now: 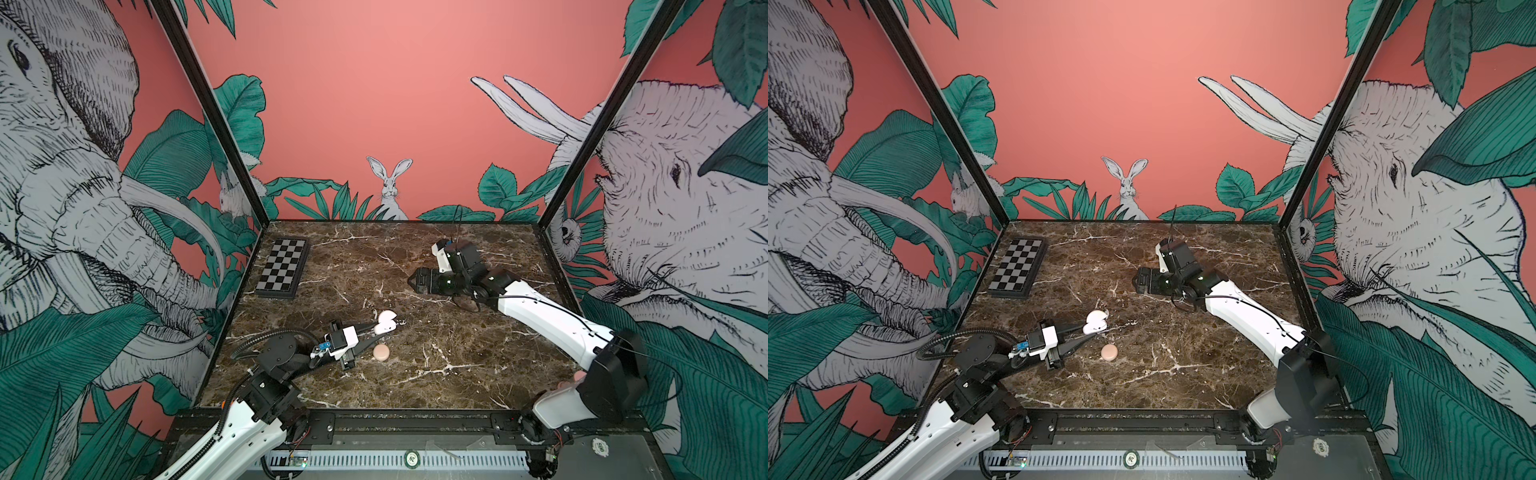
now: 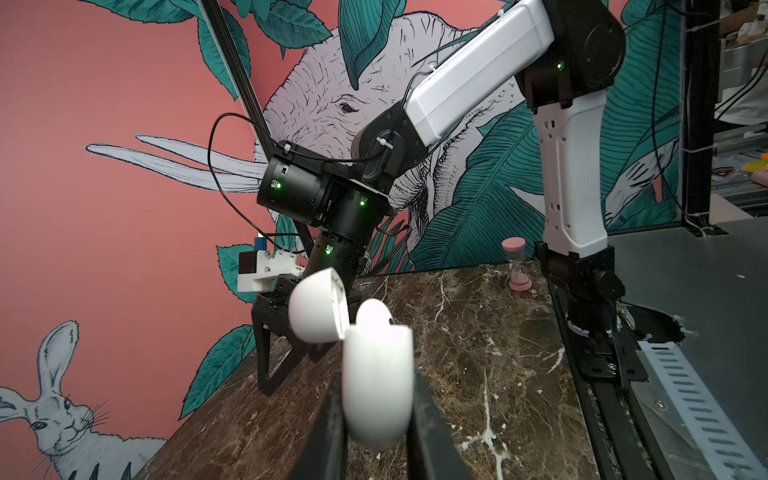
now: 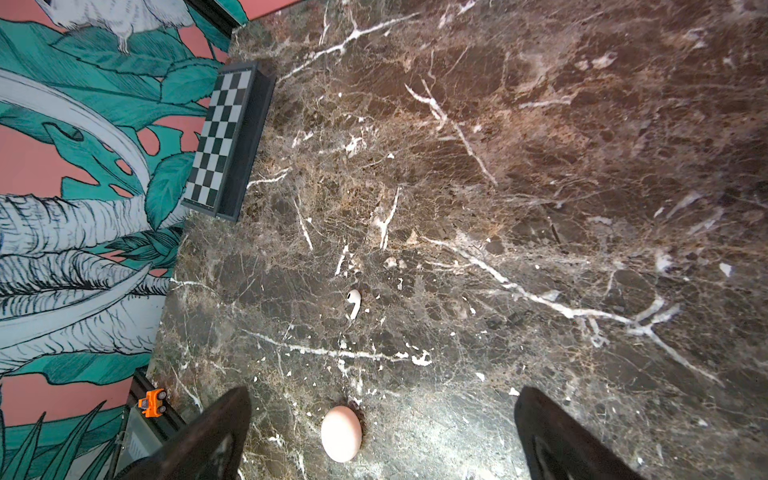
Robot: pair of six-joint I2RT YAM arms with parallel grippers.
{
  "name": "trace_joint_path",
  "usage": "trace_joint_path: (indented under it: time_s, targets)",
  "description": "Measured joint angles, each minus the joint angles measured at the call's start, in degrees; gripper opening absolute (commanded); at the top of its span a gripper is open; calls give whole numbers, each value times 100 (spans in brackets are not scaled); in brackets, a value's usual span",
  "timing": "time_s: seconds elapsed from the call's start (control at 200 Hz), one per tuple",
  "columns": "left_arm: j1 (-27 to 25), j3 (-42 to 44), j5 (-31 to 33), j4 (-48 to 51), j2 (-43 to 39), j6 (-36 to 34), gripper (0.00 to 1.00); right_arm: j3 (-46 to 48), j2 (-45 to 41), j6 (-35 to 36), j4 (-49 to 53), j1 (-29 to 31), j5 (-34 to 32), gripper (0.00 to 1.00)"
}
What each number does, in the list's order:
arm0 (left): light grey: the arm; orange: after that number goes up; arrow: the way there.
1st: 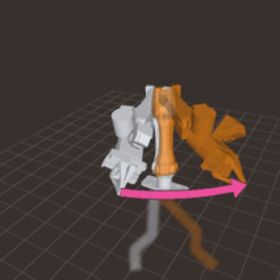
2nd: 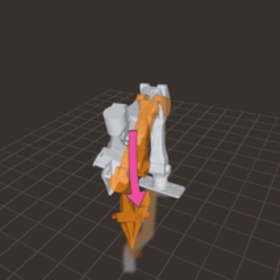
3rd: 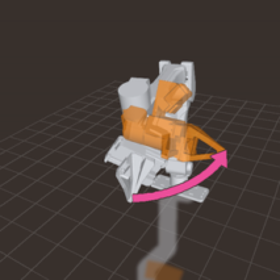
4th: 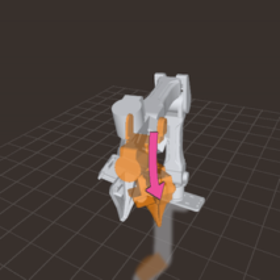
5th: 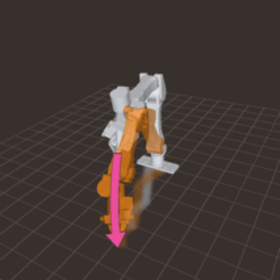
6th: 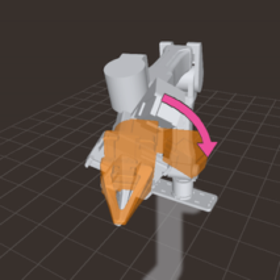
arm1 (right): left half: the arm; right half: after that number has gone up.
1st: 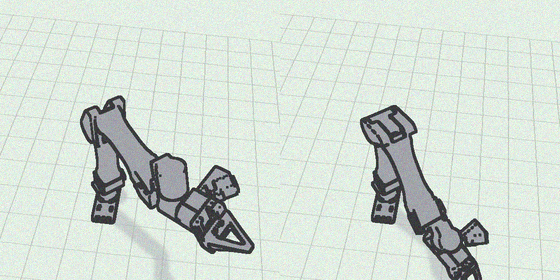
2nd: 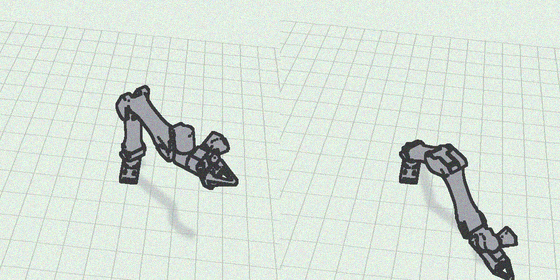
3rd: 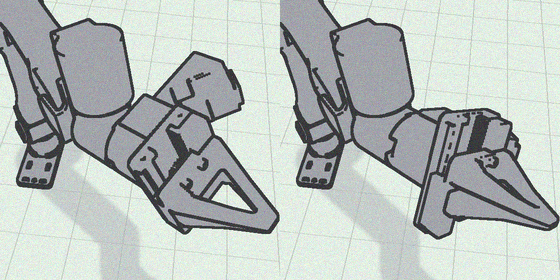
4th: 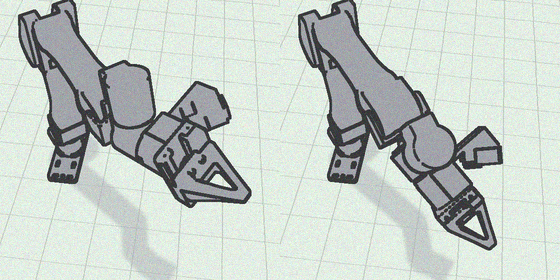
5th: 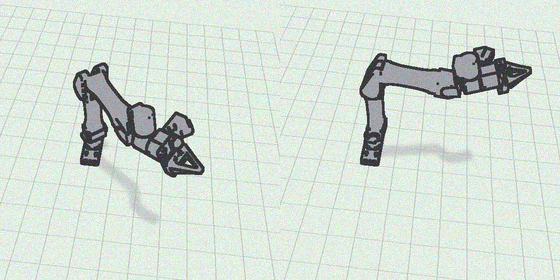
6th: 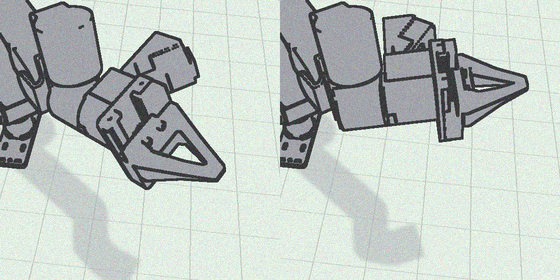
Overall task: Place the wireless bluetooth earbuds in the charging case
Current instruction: 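Swing the right gripper over the second white earbud on the table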
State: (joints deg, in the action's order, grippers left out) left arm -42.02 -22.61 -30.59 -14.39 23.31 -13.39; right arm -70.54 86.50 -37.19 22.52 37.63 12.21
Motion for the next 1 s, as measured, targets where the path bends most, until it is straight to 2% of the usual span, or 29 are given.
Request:
trace_joint_path:
  time_s: [0.42, 0.595, 1.0]
  targets:
    - [0, 94, 302, 81, -195, -179, 0, -1661, 1620, 544, 1182, 662, -566, 97]
    - [0, 107, 365, 98, -267, -269, 0, -2159, 2282, 734, 1541, 855, -640, 86]
    - [0, 107, 367, 131, -271, -391, 0, -3064, 3482, 968, 1882, 1091, -365, 62]
